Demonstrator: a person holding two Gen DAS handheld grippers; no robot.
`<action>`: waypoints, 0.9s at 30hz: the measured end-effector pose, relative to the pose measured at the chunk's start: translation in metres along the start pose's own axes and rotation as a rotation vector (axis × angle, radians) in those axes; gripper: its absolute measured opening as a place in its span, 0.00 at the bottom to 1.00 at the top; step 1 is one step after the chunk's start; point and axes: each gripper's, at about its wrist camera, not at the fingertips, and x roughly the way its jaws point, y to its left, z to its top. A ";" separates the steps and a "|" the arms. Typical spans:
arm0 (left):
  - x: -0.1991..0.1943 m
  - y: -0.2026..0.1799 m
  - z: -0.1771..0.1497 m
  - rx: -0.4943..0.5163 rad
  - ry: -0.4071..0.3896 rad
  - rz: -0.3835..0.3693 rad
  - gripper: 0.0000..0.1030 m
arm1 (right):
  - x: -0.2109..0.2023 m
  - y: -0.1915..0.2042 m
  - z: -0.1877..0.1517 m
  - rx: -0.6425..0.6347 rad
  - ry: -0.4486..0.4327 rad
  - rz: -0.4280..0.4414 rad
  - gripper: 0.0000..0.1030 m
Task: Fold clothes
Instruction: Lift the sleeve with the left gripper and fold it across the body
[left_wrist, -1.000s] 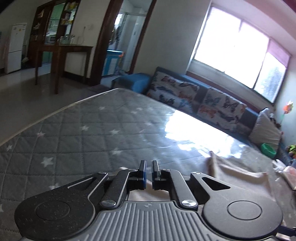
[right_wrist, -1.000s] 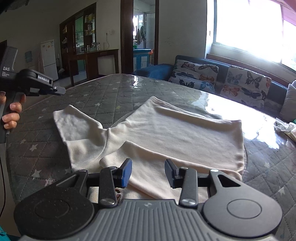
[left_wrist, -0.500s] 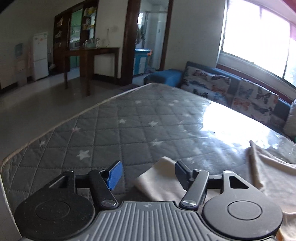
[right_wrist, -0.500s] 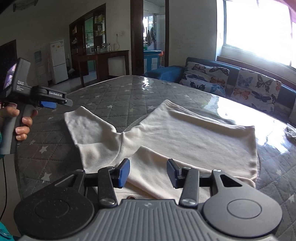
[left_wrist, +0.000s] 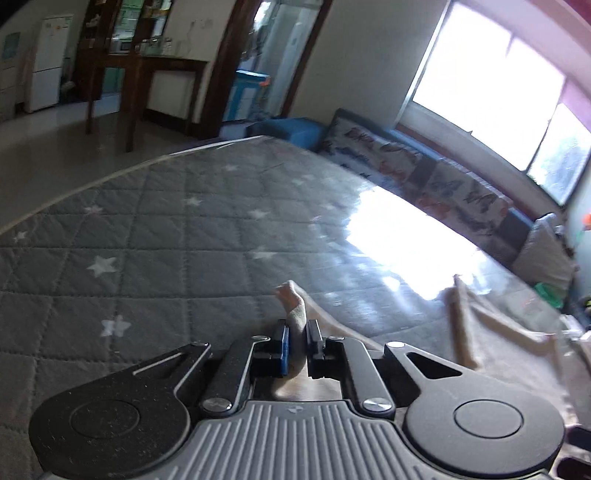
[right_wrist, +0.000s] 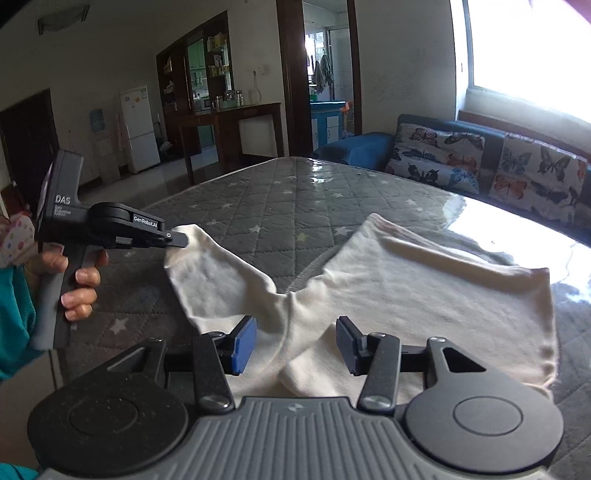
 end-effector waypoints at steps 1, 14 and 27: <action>-0.005 -0.004 -0.001 0.009 -0.008 -0.034 0.09 | 0.000 0.000 0.001 0.007 -0.002 0.004 0.47; -0.042 -0.104 -0.045 0.246 -0.014 -0.390 0.09 | -0.007 -0.033 0.016 0.256 -0.027 0.121 0.46; -0.042 -0.139 -0.105 0.406 0.098 -0.462 0.22 | 0.031 -0.086 -0.022 0.627 0.112 0.201 0.46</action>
